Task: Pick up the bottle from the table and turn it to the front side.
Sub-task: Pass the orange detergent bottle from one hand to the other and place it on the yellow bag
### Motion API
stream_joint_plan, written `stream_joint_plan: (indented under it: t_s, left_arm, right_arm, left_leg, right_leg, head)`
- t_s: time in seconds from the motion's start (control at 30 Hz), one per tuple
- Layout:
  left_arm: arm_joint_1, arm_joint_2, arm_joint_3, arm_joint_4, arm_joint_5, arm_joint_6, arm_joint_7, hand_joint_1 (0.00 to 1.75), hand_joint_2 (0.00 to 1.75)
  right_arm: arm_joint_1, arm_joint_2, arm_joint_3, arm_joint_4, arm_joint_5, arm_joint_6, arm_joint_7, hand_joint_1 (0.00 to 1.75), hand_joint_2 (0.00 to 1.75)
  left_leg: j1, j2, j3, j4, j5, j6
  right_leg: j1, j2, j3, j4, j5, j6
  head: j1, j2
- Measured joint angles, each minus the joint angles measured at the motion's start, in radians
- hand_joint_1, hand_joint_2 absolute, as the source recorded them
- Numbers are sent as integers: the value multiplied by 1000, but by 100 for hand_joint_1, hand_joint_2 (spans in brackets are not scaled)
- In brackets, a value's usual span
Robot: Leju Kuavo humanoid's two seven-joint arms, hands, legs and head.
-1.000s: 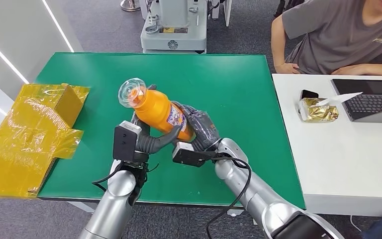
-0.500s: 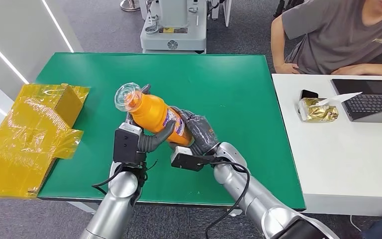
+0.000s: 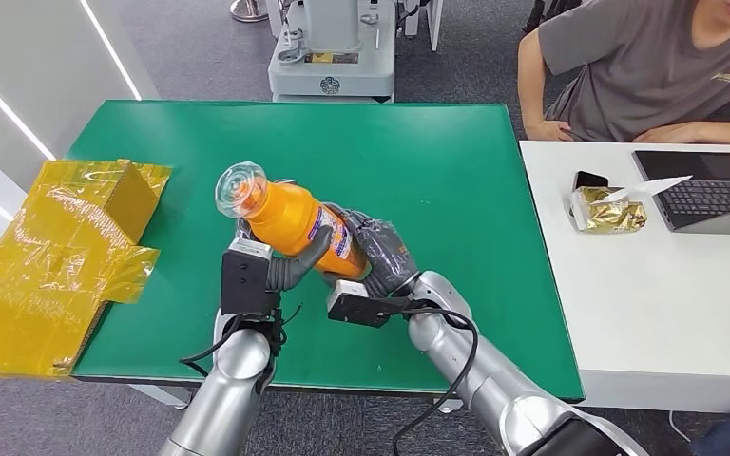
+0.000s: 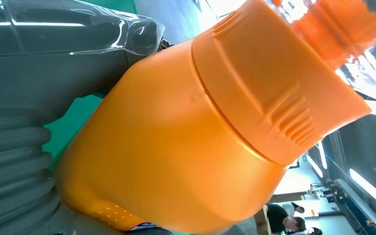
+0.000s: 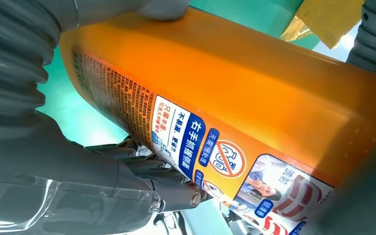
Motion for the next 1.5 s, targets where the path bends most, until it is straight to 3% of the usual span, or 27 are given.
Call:
stream_joint_plan:
  t_s: [0.03,0.07,0.67,0.8,1.03,1.2,1.5]
  left_arm:
    - [-1,0,0,1,1,0,0,175,175]
    - [-2,0,0,3,3,0,-1,175,175]
    - [-21,1,0,31,13,12,-13,175,175]
    - [-21,1,0,31,19,22,-13,175,175]
    - [-19,11,0,31,34,51,-12,175,175]
    - [-10,23,1,31,52,36,-11,175,175]
    - [-9,45,7,31,45,56,-13,175,175]
  right_arm:
    - [0,0,-1,0,0,-1,0,23,175]
    - [1,0,-2,1,-1,-3,0,0,175]
    - [24,1,-33,1,-40,-18,11,0,175]
    - [51,2,-47,-30,-77,-68,7,0,175]
    - [242,2,-61,-314,-216,-145,37,0,175]
    - [362,0,-17,-545,-311,-159,50,0,175]
    - [438,-18,32,-795,-312,-247,86,0,175]
  left_leg:
    - [0,0,0,0,0,0]
    - [0,0,0,0,0,0]
    - [0,0,0,0,0,0]
    - [0,0,0,0,0,0]
    - [0,0,-1,0,0,0]
    - [0,0,-2,-1,0,0]
    - [0,0,-2,-1,0,0]
  right_leg:
    - [0,0,0,0,0,0]
    - [0,0,0,0,0,0]
    - [0,0,0,0,0,0]
    - [0,0,0,0,0,0]
    - [0,-1,-1,0,-1,0]
    - [0,0,-1,0,-1,0]
    - [0,0,-1,0,-1,0]
  head:
    - [0,0]
    - [0,0]
    - [0,0]
    - [0,0]
    - [0,0]
    - [0,0]
    - [0,0]
